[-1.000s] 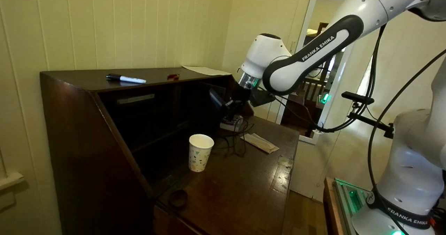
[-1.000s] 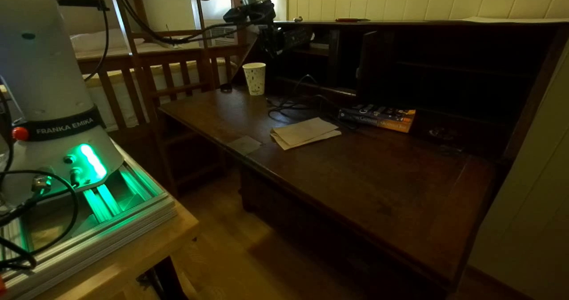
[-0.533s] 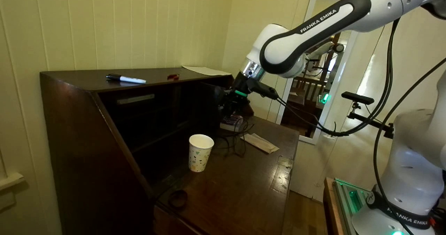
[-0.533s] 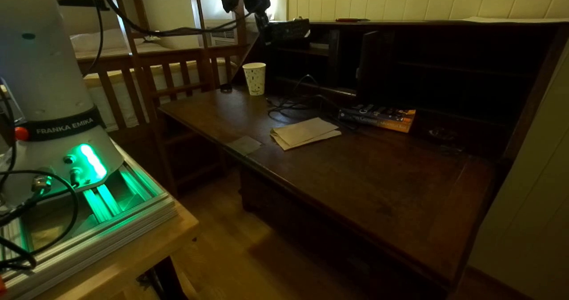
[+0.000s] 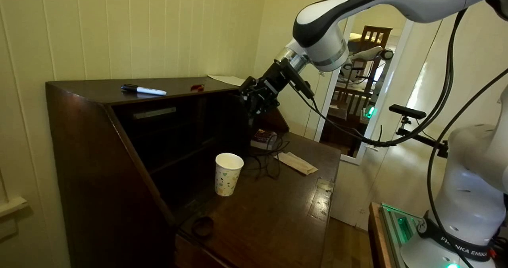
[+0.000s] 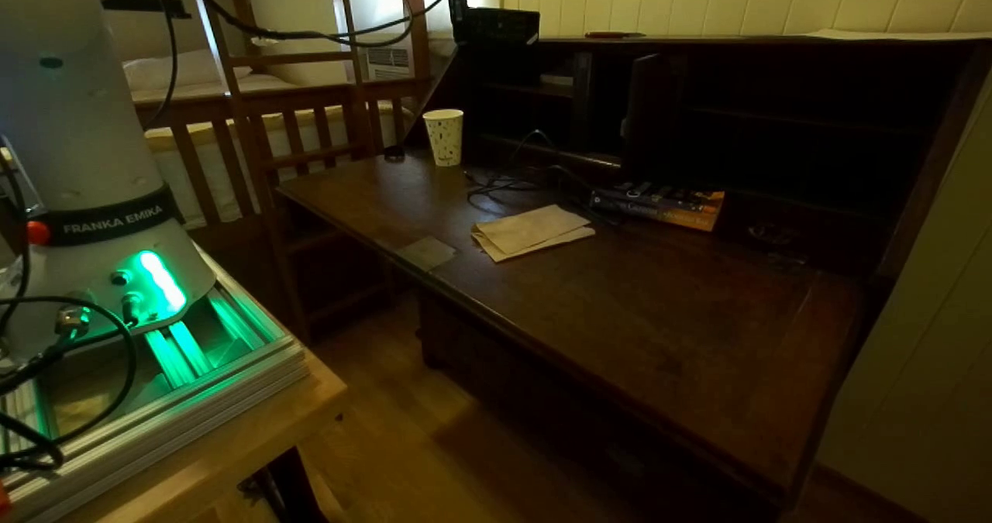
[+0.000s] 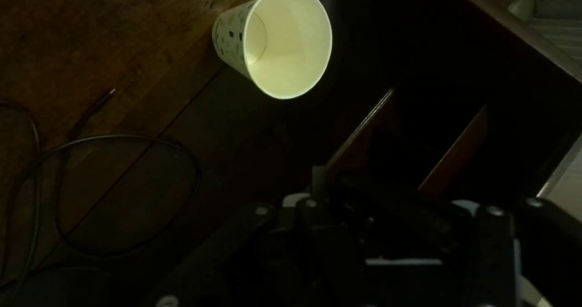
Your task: Put the black remote in the paper cup
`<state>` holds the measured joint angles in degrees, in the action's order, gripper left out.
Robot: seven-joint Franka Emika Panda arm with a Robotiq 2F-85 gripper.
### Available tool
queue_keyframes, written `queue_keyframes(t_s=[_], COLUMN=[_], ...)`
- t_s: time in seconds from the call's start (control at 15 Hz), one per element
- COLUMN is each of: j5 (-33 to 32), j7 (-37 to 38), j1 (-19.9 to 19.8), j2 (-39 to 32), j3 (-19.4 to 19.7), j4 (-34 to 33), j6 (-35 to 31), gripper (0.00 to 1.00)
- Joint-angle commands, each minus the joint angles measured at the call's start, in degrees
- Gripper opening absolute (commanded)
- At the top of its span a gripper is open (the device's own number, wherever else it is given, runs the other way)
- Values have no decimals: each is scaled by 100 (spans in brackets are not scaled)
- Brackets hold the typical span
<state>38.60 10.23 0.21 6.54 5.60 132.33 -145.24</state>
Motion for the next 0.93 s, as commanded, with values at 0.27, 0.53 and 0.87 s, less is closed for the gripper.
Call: queue_keyframes(t_s=[0.27, 0.53, 0.87], j5=[946, 2540, 4028], j7=[-452, -1062, -1555], j1=[34, 116, 80], j2=[-53, -5, 188], j3=[-2, -127, -191], j4=[-148, -278, -319], j6=[405, 748, 1599], gripper=[8, 8, 8])
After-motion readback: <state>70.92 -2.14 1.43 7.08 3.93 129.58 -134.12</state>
